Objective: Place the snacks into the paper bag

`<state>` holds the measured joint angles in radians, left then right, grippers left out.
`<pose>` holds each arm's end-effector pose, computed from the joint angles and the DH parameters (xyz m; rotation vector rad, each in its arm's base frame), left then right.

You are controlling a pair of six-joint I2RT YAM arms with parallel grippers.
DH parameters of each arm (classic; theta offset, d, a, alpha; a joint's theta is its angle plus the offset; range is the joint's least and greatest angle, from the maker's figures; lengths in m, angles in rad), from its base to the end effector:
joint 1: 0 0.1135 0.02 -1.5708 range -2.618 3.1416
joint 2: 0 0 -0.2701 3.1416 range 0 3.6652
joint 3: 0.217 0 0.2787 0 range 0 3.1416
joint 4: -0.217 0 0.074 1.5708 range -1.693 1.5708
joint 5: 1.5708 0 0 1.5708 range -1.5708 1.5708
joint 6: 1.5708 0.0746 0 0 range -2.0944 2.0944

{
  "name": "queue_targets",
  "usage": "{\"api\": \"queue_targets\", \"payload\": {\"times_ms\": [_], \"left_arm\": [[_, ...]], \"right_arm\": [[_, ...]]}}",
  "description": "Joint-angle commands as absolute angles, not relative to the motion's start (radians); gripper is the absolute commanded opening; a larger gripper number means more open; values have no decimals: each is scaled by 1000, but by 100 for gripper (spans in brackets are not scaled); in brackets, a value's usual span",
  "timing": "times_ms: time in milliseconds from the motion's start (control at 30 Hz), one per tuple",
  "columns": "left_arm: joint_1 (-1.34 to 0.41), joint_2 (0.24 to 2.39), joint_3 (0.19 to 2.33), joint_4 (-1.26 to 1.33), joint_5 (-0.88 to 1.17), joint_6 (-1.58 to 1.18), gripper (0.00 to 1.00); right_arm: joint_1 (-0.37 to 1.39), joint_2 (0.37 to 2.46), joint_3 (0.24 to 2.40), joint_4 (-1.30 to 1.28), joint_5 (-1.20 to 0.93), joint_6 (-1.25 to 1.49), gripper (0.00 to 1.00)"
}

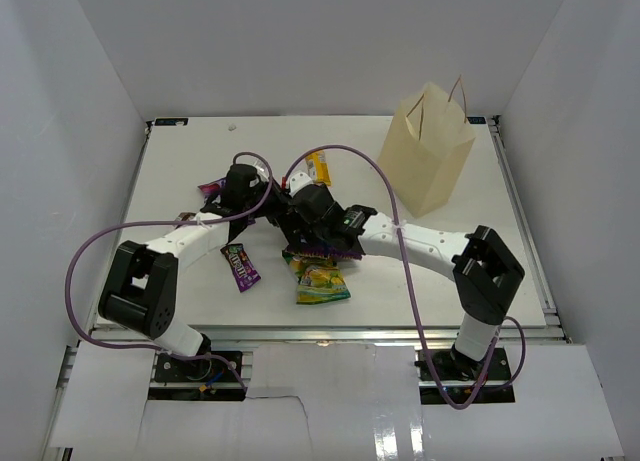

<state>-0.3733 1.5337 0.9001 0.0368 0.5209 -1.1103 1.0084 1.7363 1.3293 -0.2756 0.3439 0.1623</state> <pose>0.3399 -0.1730 0.1927 -0.5516 2.3742 -1.3377 0.2613 0.3674 0.2363 -0.7413 2.0916 0.2612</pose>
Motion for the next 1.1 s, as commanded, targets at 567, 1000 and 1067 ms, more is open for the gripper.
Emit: {"api": "queue_targets", "payload": {"times_ms": [567, 1000, 1067], "left_arm": [[-367, 1414, 982, 114, 561, -1134, 57], [-229, 1148, 1108, -210, 405, -746, 78], [-219, 1067, 1065, -230, 374, -724, 81]], "right_arm": [[744, 1534, 1186, -179, -271, 5, 8], [433, 1519, 1566, -175, -994, -83, 8], [413, 1525, 1652, -132, -1008, -45, 8]]}}
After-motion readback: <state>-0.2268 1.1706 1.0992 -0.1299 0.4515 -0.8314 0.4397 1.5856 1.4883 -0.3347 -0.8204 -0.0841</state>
